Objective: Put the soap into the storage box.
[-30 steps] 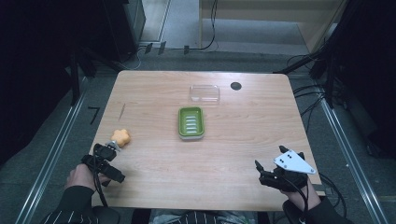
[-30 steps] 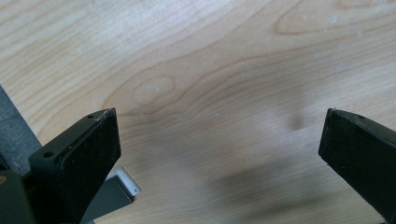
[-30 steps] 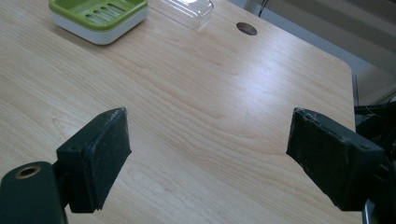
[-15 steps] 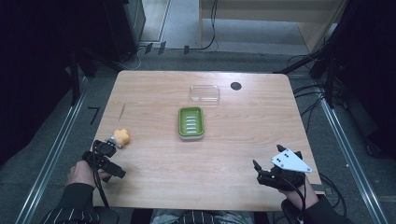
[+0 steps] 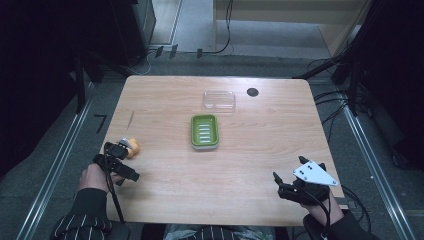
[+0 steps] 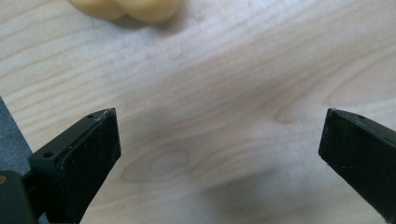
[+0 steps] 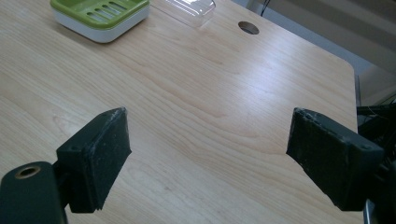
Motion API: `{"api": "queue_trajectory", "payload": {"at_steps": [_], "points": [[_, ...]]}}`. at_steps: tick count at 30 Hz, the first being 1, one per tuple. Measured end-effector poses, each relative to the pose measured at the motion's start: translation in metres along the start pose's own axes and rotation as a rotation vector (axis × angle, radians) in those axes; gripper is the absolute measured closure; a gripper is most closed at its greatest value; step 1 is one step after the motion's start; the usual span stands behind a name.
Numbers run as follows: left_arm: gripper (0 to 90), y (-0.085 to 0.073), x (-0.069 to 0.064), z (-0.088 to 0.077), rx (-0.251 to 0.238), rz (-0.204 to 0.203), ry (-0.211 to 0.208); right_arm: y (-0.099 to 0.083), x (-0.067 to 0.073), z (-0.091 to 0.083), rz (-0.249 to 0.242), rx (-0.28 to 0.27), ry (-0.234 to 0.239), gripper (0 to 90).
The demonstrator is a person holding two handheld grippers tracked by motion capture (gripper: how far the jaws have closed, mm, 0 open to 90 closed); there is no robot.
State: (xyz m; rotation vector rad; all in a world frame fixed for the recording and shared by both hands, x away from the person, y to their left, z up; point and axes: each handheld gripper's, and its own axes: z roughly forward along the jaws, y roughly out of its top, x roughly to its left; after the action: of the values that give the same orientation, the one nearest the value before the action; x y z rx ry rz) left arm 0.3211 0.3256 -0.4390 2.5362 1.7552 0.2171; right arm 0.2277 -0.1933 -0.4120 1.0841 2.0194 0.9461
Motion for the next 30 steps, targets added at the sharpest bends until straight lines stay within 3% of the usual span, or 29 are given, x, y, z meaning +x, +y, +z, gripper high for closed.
{"api": "queue_trajectory", "payload": {"at_steps": [8, 17, 30], "points": [[0.0, 0.011, 0.005, -0.001, -0.036, -0.004, 0.009, 0.0, 0.001, -0.001, -0.002, 0.004, -0.007, 13.7], [0.0, 0.025, 0.014, 0.003, -0.029, -0.027, 0.014, 0.0, 0.001, -0.001, -0.005, 0.0, -0.007, 13.7], [0.0, 0.033, 0.017, 0.005, -0.031, -0.004, 0.014, 0.0, 0.002, -0.001, -0.002, 0.007, -0.012, 13.7]]}}
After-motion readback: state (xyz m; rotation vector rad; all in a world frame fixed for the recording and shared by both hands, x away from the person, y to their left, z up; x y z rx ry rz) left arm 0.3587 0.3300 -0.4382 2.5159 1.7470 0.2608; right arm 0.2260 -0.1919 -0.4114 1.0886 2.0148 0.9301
